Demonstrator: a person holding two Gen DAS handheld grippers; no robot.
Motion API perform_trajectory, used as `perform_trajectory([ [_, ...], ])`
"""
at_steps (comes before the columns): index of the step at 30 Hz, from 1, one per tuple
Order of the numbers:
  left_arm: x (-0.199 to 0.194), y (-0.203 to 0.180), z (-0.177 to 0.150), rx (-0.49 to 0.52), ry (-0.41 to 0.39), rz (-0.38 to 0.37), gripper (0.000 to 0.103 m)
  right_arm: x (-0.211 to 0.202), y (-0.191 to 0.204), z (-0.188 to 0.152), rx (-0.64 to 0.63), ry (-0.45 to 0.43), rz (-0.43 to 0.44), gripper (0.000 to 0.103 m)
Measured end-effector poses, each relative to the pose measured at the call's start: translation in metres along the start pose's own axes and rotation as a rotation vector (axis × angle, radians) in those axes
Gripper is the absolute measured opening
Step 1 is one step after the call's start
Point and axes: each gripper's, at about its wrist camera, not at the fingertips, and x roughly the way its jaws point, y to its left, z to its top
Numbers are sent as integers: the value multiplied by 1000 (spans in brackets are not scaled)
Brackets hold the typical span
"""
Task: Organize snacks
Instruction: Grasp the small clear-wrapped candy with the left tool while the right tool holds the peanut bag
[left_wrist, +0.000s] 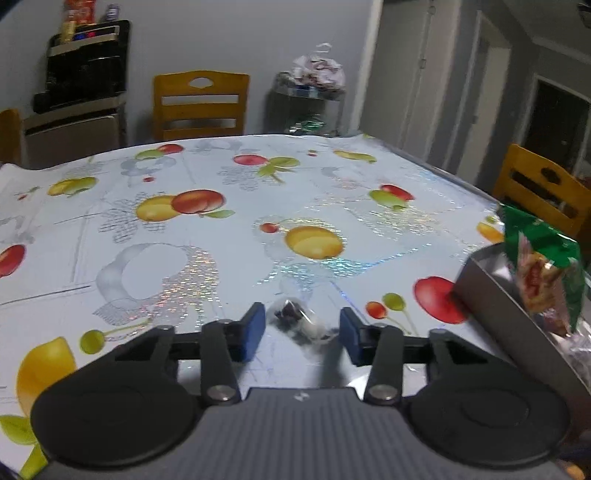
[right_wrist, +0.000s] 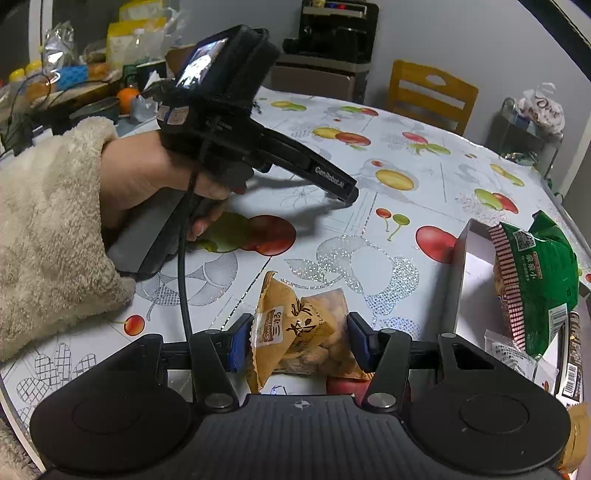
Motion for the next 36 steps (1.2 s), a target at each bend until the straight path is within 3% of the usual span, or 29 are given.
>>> perform_trajectory([
  [7,-6,-17,-6,158,17,-40,30,-6,1,-7,10,-4,-2,54],
  [14,-20,-38,-20,326,12,-131,25,-17,2,-14,14,-16,-6,54],
  [20,-30,-50,-24,355,29,-165,21,-25,-2,-22,23,-29,-15,54],
  [26,-45,-58,-28,406,76,-248,20,-31,-5,-27,33,-33,-6,54],
  [28,-51,-57,-27,395,61,-250,14,-32,-6,-28,38,-36,0,54],
  [36,-53,-56,-25,338,32,-253,14,-33,-10,-28,49,-42,2,54],
])
